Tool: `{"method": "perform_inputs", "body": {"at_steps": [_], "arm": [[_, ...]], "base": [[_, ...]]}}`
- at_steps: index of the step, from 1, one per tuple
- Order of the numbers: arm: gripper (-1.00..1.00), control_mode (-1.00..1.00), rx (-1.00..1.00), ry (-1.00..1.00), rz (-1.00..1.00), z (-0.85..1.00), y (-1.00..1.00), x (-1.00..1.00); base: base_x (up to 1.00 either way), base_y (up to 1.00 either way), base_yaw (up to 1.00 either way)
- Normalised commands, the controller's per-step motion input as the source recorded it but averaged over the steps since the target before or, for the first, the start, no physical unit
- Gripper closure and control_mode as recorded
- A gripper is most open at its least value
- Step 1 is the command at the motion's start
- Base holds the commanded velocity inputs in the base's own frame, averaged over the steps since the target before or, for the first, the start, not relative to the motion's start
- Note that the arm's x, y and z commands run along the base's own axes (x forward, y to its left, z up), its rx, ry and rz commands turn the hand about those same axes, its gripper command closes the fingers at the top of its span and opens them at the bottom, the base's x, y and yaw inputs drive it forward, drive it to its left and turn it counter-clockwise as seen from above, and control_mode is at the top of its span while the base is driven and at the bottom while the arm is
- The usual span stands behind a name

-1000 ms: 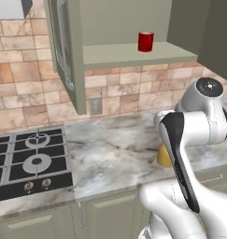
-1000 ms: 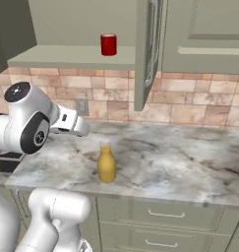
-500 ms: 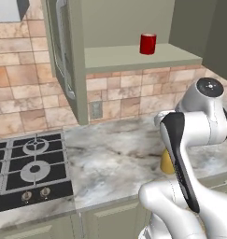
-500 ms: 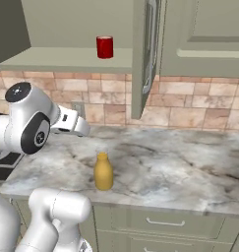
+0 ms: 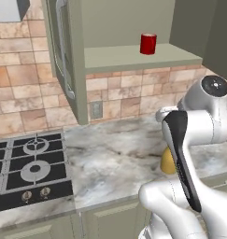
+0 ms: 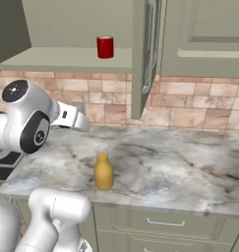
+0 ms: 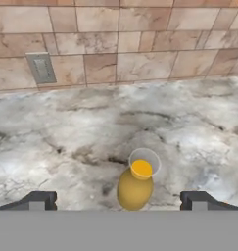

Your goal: There is a tray on the dining counter. Grab the cup, mug, and pitcher and place them on the tray. The pitcher may be placed next to the tray if it cannot fit the tray.

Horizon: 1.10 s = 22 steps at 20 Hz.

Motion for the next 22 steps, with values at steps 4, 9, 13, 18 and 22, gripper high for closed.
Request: {"method": "perform_inputs", "body": {"at_steps": [4, 9, 13, 18, 22], "arm": [[-1.00, -1.00, -0.01, -0.27, 0.00, 0.78, 0.00, -0.01], [-1.00, -1.00, 0.00, -0.22, 0.07, 0.73, 0.00, 0.00], [-1.00, -1.00, 0.00, -0.19, 0.14, 0.62, -0.02, 0.00], [-1.00, -1.00, 0.00, -0.09, 0.08, 0.69, 0.00, 0.00], [-1.00, -1.00, 0.00, -0.03, 0.02, 0.63, 0.00, 0.00]], "base": [[0.00, 0.00, 0.00], [0.00, 0.00, 0.00], [0.00, 0.00, 0.00], [0.00, 0.00, 0.00], [0.00, 0.00, 0.00]]}}
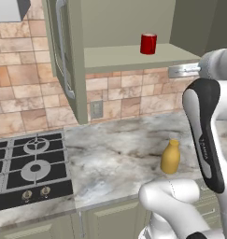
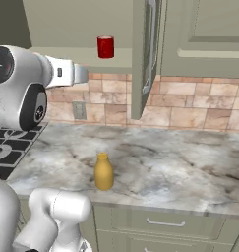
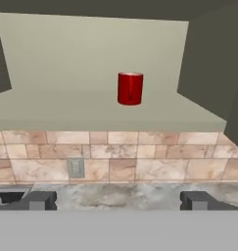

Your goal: There is a tray on the dining counter. Grab the cup, mug, and pitcher and place them on the tray. The pitcher may be placed next to the tray if it cannot fit the tray.

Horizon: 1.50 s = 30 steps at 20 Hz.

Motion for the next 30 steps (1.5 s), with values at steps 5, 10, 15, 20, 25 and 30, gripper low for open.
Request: {"method": "perform_inputs", "body": {"at_steps": [5, 10, 15, 20, 25, 30], "arm": [[-1.00, -1.00, 0.00, 0.00, 0.00, 0.34, -0.14, 0.00], [-1.00, -1.00, 0.00, 0.02, 0.00, 0.08, -0.22, 0.23], [-1.00, -1.00, 0.00, 0.01, 0.00, 0.00, -0.01, 0.54], [-1.00, -1.00, 0.00, 0.01, 0.00, -0.02, 0.00, 0.71], [-1.00, -1.00, -0.02, 0.00, 0.00, -0.17, 0.01, 0.54], [-1.00, -1.00, -0.02, 0.00, 0.00, -0.20, 0.06, 0.55]], "base": [[0.00, 0.00, 0.00], [0.00, 0.00, 0.00], [0.00, 0.00, 0.00], [0.00, 0.00, 0.00], [0.00, 0.00, 0.00], [0.00, 0.00, 0.00]]}}
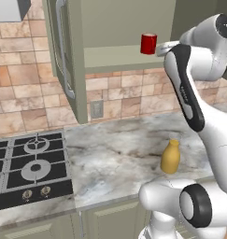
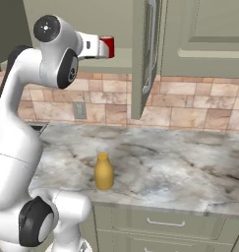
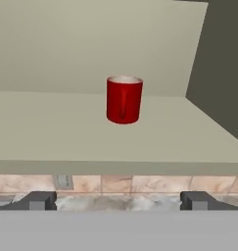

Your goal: There is a tray on the dining counter. Grab the cup, mug, and pitcher and place them on the tray. The pitcher may be placed next to the tray if it cannot fit the tray.

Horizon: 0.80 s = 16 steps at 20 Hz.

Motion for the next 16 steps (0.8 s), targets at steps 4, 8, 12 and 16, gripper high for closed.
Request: {"method": "perform_inputs", "body": {"at_steps": [4, 8, 12, 16], "arm": [[-1.00, -1.00, 0.00, 0.00, 0.00, -0.03, 0.00, 0.47], [-1.00, -1.00, 0.00, 0.01, 0.00, -0.03, 0.00, 0.45], [-1.00, -1.00, 0.00, 0.00, 0.00, -0.01, 0.00, 0.45], [-1.00, -1.00, 0.00, 0.01, 0.00, 0.00, 0.00, 0.41]], "base": [[0.00, 0.00, 0.00], [0.00, 0.00, 0.00], [0.00, 0.00, 0.00], [0.00, 0.00, 0.00]]}}
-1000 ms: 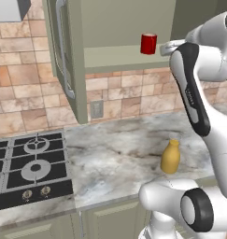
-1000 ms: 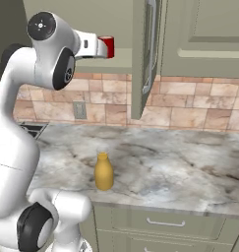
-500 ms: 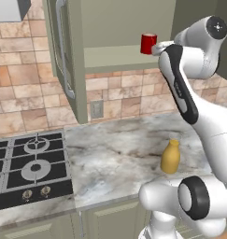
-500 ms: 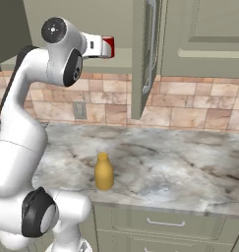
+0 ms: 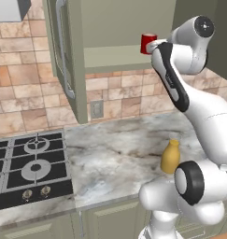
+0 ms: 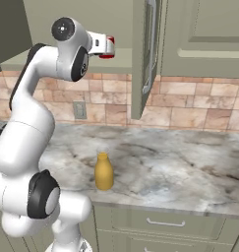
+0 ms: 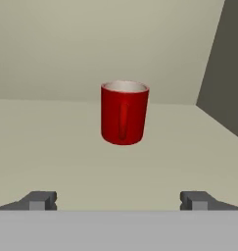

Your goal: There is a tray on the dining counter. Grab the cup, mug, and pitcher and place them on the tray. The pitcher may be placed next to the tray if it cannot fit the tray.

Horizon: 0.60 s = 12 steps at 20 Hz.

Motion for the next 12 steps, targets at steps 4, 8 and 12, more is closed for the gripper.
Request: {"method": "perform_inputs", "body": {"at_steps": [4, 8, 12], "arm": [[-1.00, -1.00, 0.00, 0.02, 0.00, 0.00, 0.00, 0.32], [-1.00, -1.00, 0.00, 0.01, 0.00, 0.00, 0.00, 0.29], [-1.00, -1.00, 0.00, 0.00, 0.00, -0.01, 0.00, 0.24]], "base": [[0.00, 0.00, 0.00], [0.00, 0.00, 0.00], [0.00, 0.00, 0.00]]}}
